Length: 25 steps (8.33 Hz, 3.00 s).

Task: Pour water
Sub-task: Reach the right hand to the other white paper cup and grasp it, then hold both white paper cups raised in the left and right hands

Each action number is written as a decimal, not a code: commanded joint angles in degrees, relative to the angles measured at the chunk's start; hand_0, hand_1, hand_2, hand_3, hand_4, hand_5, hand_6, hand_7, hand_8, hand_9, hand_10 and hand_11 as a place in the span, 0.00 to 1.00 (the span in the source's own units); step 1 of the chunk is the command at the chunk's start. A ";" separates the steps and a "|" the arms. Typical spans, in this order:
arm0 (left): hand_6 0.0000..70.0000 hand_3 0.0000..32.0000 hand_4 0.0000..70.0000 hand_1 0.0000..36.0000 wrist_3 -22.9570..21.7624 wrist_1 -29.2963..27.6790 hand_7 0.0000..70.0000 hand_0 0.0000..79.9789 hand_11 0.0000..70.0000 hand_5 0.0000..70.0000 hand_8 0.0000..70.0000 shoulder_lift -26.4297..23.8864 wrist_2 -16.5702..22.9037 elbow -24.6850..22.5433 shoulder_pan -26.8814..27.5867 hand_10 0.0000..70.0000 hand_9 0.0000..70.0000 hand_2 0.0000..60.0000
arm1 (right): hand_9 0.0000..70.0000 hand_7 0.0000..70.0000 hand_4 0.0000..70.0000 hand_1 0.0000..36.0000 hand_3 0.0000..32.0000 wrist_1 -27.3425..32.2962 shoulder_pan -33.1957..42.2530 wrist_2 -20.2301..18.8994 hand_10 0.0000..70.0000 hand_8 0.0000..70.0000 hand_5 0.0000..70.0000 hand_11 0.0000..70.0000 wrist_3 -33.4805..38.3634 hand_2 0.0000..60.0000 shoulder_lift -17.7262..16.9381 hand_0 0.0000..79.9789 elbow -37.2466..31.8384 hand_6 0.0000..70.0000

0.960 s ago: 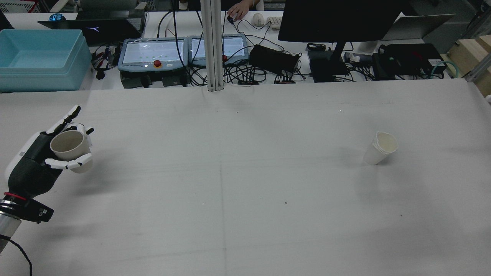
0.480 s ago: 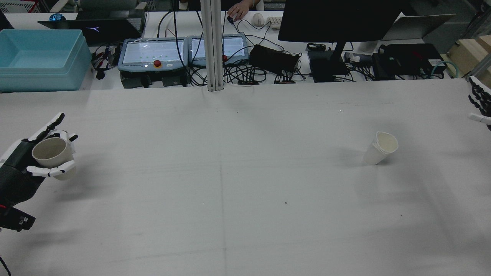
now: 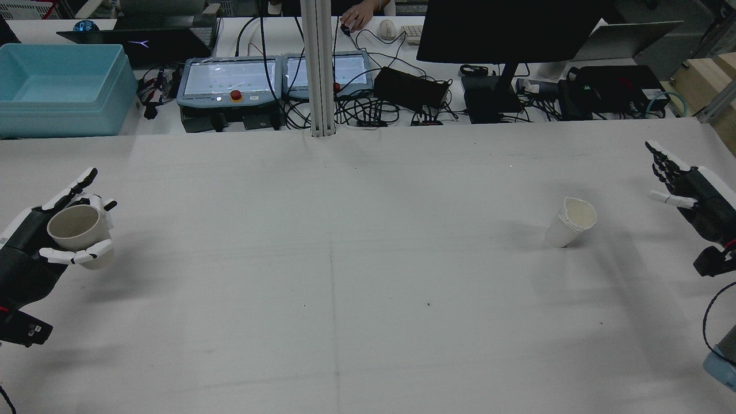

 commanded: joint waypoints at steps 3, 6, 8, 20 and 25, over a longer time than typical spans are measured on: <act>0.56 0.00 0.29 1.00 0.06 -0.74 1.00 1.00 0.27 0.00 0.61 1.38 0.09 -0.17 -0.25 0.15 0.88 1.00 | 0.00 0.09 0.00 0.36 0.10 -0.20 -16.16 14.96 0.00 0.00 0.06 0.01 4.35 0.19 2.84 0.55 0.02 0.00; 0.57 0.00 0.30 1.00 0.32 -0.30 1.00 0.98 0.27 0.00 0.62 0.68 0.26 -0.17 -0.25 0.15 0.89 1.00 | 0.00 0.09 0.00 0.41 0.05 -0.20 -19.66 15.05 0.00 0.00 0.07 0.03 4.72 0.18 3.36 0.58 0.36 0.00; 0.57 0.00 0.29 1.00 0.15 -0.48 1.00 0.97 0.27 0.00 0.62 0.76 0.18 -0.17 -0.68 0.15 0.89 1.00 | 0.00 0.11 0.00 0.41 0.04 -0.64 -20.38 15.05 0.00 0.00 0.10 0.03 4.72 0.18 5.46 0.58 0.45 0.01; 0.57 0.00 0.33 1.00 -0.12 -0.14 1.00 0.93 0.27 0.00 0.61 1.47 0.26 -1.47 -0.69 0.15 0.88 1.00 | 0.02 0.19 0.31 0.70 0.00 -1.34 -18.37 14.88 0.05 0.01 1.00 0.10 7.00 0.32 4.34 0.73 4.38 0.10; 0.61 0.00 0.36 1.00 -0.91 13.54 1.00 0.97 0.28 0.00 0.63 -8.67 11.33 -2.55 0.71 0.16 0.90 1.00 | 0.03 0.23 0.25 0.78 0.00 -19.94 -11.24 13.82 0.02 0.01 1.00 0.07 4.38 0.41 5.54 0.74 22.83 0.14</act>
